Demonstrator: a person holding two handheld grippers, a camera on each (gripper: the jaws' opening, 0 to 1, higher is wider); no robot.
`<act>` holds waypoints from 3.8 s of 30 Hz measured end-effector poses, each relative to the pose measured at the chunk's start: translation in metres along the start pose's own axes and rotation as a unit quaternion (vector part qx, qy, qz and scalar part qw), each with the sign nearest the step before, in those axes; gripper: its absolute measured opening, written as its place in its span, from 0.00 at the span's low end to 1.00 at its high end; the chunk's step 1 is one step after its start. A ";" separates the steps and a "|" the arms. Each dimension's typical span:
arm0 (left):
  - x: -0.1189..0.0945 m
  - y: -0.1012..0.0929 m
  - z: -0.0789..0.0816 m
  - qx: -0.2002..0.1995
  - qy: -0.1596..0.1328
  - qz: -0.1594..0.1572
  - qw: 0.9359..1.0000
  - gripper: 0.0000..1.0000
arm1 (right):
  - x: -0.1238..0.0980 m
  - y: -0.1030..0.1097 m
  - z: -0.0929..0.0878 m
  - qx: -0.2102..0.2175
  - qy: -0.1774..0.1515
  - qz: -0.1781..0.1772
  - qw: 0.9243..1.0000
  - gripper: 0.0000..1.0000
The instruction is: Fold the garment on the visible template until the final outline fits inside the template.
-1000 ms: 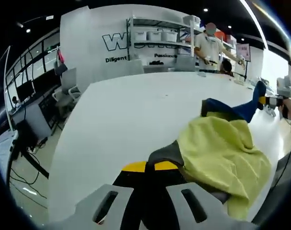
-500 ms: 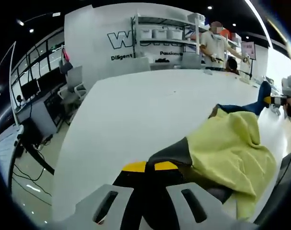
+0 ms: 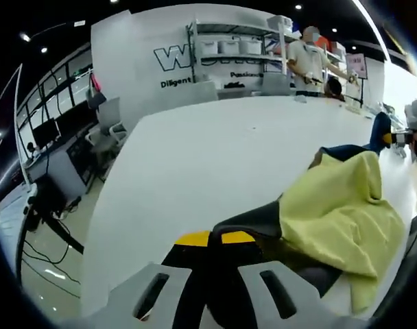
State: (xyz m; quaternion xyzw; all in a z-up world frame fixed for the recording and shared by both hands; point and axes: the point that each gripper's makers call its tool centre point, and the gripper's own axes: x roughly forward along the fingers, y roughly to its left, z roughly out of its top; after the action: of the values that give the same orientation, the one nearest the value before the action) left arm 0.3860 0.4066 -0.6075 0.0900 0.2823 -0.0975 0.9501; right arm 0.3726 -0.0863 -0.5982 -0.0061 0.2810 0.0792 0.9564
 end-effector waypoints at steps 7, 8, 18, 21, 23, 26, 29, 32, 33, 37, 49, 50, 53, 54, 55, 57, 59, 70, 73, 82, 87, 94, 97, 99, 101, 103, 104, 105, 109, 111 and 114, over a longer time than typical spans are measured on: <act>0.001 -0.004 0.008 0.043 -0.017 0.013 0.999 0.00 | 0.005 -0.006 -0.029 -0.060 0.061 -0.034 0.996 0.00; 0.000 -0.008 0.008 0.041 -0.016 0.007 0.999 0.00 | 0.005 -0.007 -0.032 -0.072 0.069 -0.037 0.994 0.00; -0.005 -0.038 -0.022 0.124 0.035 -0.042 0.991 0.00 | 0.011 -0.006 -0.064 -0.128 0.140 -0.042 0.981 0.00; -0.007 -0.043 -0.029 0.137 0.047 -0.057 0.988 0.00 | 0.014 -0.002 -0.073 -0.136 0.149 -0.035 0.979 0.00; -0.009 -0.050 -0.031 0.151 0.042 -0.074 0.985 0.00 | 0.012 0.006 -0.080 -0.159 0.160 -0.023 0.974 0.00; -0.011 -0.061 -0.036 0.165 0.052 -0.093 0.980 0.00 | 0.014 0.007 -0.083 -0.175 0.165 -0.031 0.970 0.00; -0.010 -0.078 -0.042 0.185 0.057 -0.125 0.973 0.00 | 0.015 0.008 -0.082 -0.175 0.169 -0.024 0.970 0.00; -0.009 -0.087 -0.052 0.225 0.082 -0.139 0.961 0.00 | 0.016 0.006 -0.087 -0.173 0.180 -0.023 0.968 0.00; -0.008 -0.086 -0.055 0.237 0.089 -0.136 0.958 0.00 | 0.015 0.005 -0.089 -0.171 0.182 -0.022 0.968 0.00; -0.008 -0.092 -0.062 0.229 0.109 -0.156 0.955 0.00 | 0.013 0.005 -0.089 -0.160 0.181 -0.019 0.970 0.00; -0.024 -0.098 -0.027 0.153 0.042 -0.196 0.968 0.10 | 0.003 0.003 -0.065 -0.129 0.161 -0.017 0.978 0.24; -0.026 -0.098 -0.023 0.144 0.036 -0.198 0.969 0.14 | 0.000 0.005 -0.062 -0.130 0.160 -0.018 0.978 0.24; -0.028 -0.091 -0.010 0.150 0.023 -0.184 0.971 0.20 | -0.005 0.006 -0.054 -0.130 0.156 -0.024 0.979 0.29; -0.028 -0.089 -0.006 0.151 0.020 -0.180 0.972 0.21 | -0.005 0.005 -0.053 -0.129 0.154 -0.025 0.979 0.30; -0.028 -0.087 -0.002 0.152 0.015 -0.175 0.973 0.21 | -0.006 0.005 -0.049 -0.124 0.149 -0.029 0.981 0.31; -0.027 -0.084 0.003 0.149 0.011 -0.170 0.974 0.21 | -0.008 0.006 -0.039 -0.115 0.133 -0.042 0.984 0.36; -0.023 -0.079 0.016 0.129 -0.004 -0.158 0.979 0.21 | -0.006 0.008 -0.026 -0.127 0.106 -0.041 0.985 0.41; 0.007 -0.075 0.050 0.136 0.000 -0.155 0.978 0.22 | 0.017 0.037 0.004 -0.137 0.064 0.008 0.989 0.40; 0.015 -0.085 0.059 0.155 -0.004 -0.172 0.973 0.23 | 0.026 0.051 0.015 -0.156 0.046 0.037 0.986 0.39; 0.044 -0.095 0.057 0.164 0.022 -0.196 0.967 0.28 | 0.047 0.068 0.027 -0.174 0.045 0.063 0.982 0.41; 0.061 -0.105 0.048 0.152 0.029 -0.215 0.964 0.31 | 0.060 0.079 0.027 -0.170 0.049 0.085 0.981 0.41; 0.085 -0.118 0.030 0.162 0.056 -0.231 0.958 0.30 | 0.086 0.092 0.023 -0.173 0.061 0.109 0.977 0.40; 0.090 -0.123 0.026 0.163 0.061 -0.237 0.956 0.29 | 0.096 0.097 0.022 -0.180 0.065 0.120 0.974 0.40; 0.093 -0.126 0.022 0.154 0.072 -0.243 0.955 0.28 | 0.105 0.104 0.023 -0.182 0.058 0.138 0.972 0.40; 0.095 -0.125 0.018 0.153 0.084 -0.240 0.955 0.28 | 0.112 0.108 0.020 -0.179 0.066 0.149 0.970 0.40; 0.096 -0.126 0.018 0.152 0.082 -0.242 0.955 0.28 | 0.117 0.112 0.018 -0.189 0.073 0.153 0.967 0.40; 0.096 -0.127 0.017 0.149 0.083 -0.244 0.955 0.28 | 0.119 0.113 0.017 -0.191 0.074 0.156 0.966 0.40; 0.097 -0.127 0.016 0.147 0.084 -0.245 0.955 0.27 | 0.123 0.115 0.017 -0.189 0.075 0.160 0.966 0.39; 0.098 -0.128 0.013 0.147 0.089 -0.247 0.954 0.27 | 0.130 0.118 0.013 -0.175 0.079 0.168 0.967 0.34; 0.097 -0.129 0.013 0.144 0.091 -0.249 0.953 0.24 | 0.131 0.118 0.011 -0.165 0.084 0.169 0.968 0.34; 0.096 -0.132 0.009 0.138 0.099 -0.256 0.952 0.17 | 0.136 0.119 0.006 -0.145 0.094 0.172 0.970 0.32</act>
State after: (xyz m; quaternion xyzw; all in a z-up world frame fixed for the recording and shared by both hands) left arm 0.4383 0.2642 -0.6682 0.1541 0.3719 -0.3657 0.8391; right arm 0.4702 0.0518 -0.6630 -0.1038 0.3519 0.2811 0.8868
